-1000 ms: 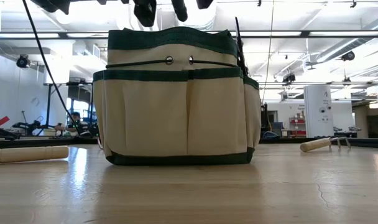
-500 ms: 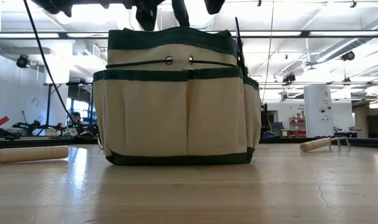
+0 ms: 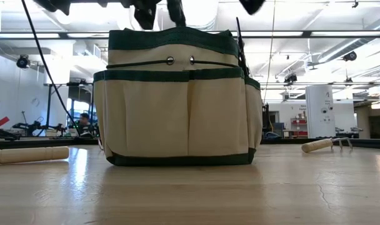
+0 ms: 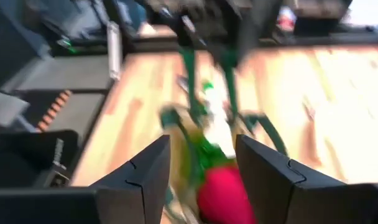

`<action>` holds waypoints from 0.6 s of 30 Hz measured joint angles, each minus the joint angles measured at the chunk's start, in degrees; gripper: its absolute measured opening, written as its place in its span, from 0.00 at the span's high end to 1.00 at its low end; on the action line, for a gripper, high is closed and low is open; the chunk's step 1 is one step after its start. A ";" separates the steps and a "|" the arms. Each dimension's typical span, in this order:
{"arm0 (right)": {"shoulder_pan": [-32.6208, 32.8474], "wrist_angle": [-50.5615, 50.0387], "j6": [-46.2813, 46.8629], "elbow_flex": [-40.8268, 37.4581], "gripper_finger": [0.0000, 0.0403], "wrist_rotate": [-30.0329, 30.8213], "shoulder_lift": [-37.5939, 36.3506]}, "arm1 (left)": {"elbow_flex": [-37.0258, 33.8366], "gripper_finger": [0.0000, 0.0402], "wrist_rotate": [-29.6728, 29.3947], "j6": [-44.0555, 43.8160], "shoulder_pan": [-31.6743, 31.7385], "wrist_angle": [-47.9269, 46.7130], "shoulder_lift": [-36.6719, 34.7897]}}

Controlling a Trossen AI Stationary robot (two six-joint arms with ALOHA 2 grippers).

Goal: Pick & Place Garden tools in Gardening bag
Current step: Put the green shear scissors into the white gardening bag

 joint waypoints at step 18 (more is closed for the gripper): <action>0.09 -3.00 9.69 -18.08 0.70 18.90 -17.20 | -0.89 0.90 -17.70 -2.12 -6.33 -12.47 -8.89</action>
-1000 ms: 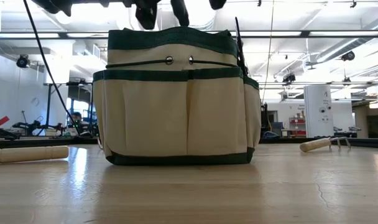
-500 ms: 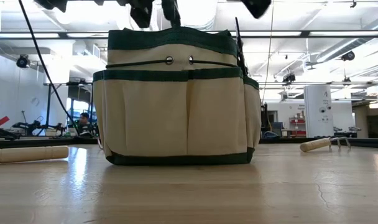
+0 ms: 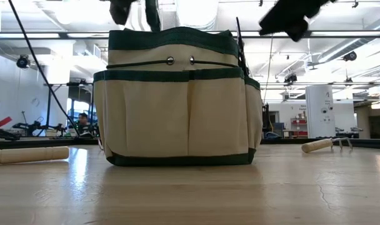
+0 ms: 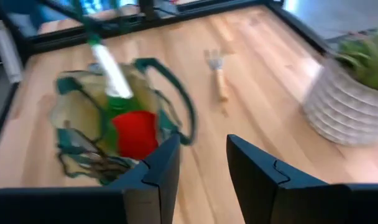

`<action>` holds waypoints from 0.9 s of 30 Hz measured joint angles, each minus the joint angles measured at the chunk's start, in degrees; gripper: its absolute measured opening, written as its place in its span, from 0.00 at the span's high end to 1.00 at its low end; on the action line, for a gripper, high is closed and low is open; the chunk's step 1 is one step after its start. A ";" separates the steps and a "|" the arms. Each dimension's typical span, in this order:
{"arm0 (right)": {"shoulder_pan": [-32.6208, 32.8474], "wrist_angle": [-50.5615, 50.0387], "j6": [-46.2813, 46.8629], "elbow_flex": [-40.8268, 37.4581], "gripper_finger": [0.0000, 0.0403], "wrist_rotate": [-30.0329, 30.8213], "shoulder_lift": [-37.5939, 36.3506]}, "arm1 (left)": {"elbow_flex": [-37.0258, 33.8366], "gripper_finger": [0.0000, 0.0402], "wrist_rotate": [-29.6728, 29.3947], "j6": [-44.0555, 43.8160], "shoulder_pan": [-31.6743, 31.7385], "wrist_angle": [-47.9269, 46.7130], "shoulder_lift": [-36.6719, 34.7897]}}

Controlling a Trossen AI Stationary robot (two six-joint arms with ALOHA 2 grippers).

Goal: Pick & Place Garden tools in Gardening bag
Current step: Put the green shear scissors into the white gardening bag

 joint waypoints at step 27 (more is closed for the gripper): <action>-0.02 6.83 4.30 -11.56 0.69 3.39 -10.05 | -6.80 0.90 -25.72 -5.66 -23.39 2.76 -3.46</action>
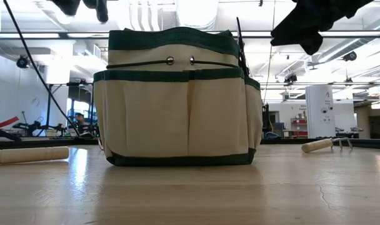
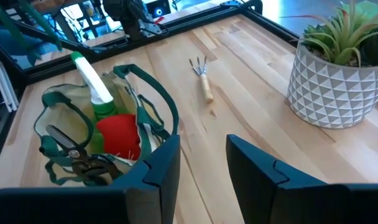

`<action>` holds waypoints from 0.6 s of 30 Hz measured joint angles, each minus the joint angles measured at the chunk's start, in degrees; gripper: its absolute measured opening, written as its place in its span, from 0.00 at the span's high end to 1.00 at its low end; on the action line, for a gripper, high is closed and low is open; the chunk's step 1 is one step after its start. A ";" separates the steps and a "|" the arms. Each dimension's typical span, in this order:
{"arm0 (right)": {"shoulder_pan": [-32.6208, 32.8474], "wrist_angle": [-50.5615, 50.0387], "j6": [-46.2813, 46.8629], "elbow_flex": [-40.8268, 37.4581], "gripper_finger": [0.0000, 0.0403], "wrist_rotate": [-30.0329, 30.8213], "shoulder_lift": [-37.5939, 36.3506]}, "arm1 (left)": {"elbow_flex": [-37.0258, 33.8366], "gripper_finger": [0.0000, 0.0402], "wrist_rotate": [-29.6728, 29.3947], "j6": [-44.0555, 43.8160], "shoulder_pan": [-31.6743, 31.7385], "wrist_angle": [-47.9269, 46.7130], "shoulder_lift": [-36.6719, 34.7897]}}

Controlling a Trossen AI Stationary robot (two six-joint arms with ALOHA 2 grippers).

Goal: Pick & Place Garden tools in Gardening bag
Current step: Put the green shear scissors into the white gardening bag

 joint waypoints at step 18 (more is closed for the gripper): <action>-0.11 0.30 0.00 0.00 0.72 0.02 0.08 | -11.07 0.90 4.06 -8.70 0.22 16.59 1.59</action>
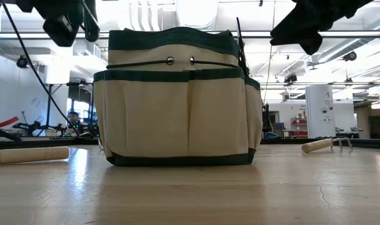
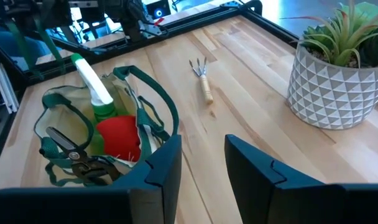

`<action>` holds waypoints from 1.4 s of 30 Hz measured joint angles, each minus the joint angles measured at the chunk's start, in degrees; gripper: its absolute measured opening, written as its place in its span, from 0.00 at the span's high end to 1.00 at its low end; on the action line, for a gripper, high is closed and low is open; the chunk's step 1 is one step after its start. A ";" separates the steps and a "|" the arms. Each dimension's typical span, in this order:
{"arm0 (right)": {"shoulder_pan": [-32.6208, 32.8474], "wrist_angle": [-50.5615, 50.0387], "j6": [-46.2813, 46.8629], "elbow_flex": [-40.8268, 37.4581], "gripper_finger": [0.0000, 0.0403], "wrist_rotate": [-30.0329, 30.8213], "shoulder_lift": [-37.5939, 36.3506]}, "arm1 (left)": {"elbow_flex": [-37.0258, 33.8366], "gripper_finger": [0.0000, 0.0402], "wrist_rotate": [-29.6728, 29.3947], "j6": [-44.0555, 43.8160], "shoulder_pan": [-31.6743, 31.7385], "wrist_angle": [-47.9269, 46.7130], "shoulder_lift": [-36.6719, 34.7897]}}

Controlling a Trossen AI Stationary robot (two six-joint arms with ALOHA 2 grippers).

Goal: Pick & Place Garden tools in Gardening bag
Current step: Put the green shear scissors into the white gardening bag

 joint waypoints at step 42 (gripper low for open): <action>-0.04 1.26 -0.46 0.00 0.75 1.46 0.42 | 0.39 0.90 -0.42 -1.68 8.19 -0.38 8.60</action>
